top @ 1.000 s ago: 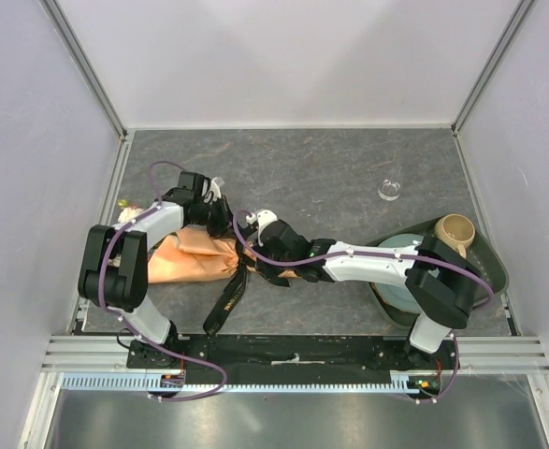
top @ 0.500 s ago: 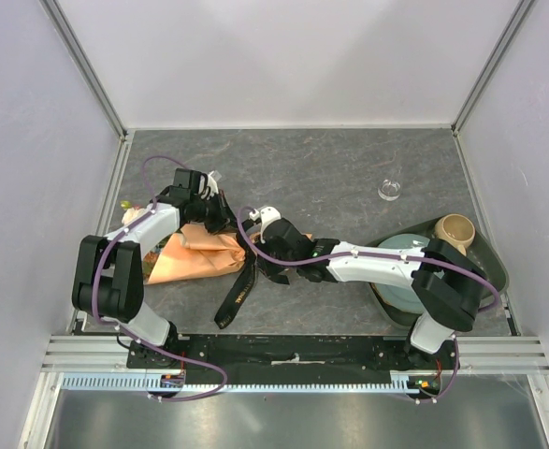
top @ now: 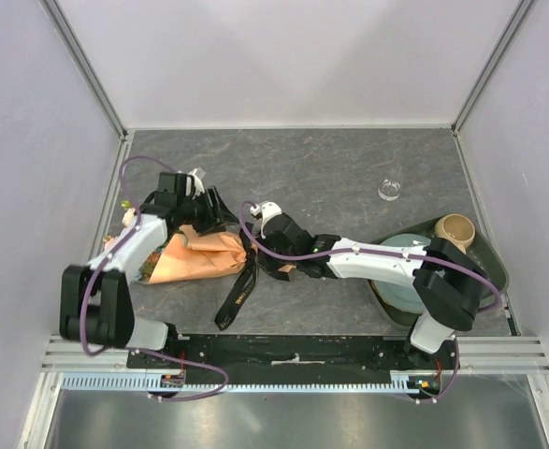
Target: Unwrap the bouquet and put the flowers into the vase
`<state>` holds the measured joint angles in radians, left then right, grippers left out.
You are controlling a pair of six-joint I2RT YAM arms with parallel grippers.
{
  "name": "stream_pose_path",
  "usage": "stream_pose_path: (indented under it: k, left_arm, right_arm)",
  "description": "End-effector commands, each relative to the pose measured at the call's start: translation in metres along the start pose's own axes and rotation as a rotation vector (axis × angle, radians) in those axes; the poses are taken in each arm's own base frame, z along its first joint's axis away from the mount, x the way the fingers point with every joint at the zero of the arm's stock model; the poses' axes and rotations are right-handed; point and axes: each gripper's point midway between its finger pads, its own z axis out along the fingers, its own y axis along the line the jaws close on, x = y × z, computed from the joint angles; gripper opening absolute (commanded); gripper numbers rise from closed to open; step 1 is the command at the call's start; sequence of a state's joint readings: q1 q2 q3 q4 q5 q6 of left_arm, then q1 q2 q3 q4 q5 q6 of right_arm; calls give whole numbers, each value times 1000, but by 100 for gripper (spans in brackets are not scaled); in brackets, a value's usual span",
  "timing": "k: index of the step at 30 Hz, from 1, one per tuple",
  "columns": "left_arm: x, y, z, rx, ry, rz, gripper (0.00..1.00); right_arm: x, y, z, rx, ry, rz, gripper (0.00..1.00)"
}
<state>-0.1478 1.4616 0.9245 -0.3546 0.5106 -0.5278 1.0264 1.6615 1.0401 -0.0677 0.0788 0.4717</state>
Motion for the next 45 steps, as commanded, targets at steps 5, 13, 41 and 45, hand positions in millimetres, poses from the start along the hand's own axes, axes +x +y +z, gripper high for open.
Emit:
stream_pose_path:
  k: [5,13,41,45]
  left_arm:
    - [26,-16,-27,107,-107,-29,46]
    - [56,29,4,-20,-22,-150,29]
    - [82,80,13,-169,-2,-252,23]
    - [80,80,12,-168,-12,-244,23]
  right_arm:
    - [-57,22,-10,-76,-110,25,0]
    - [-87,33,-23,-93,-182,27,0]
    - [-298,46,-245,-56,-860,-34,0]
    - [-321,49,-266,-50,-923,-59,0]
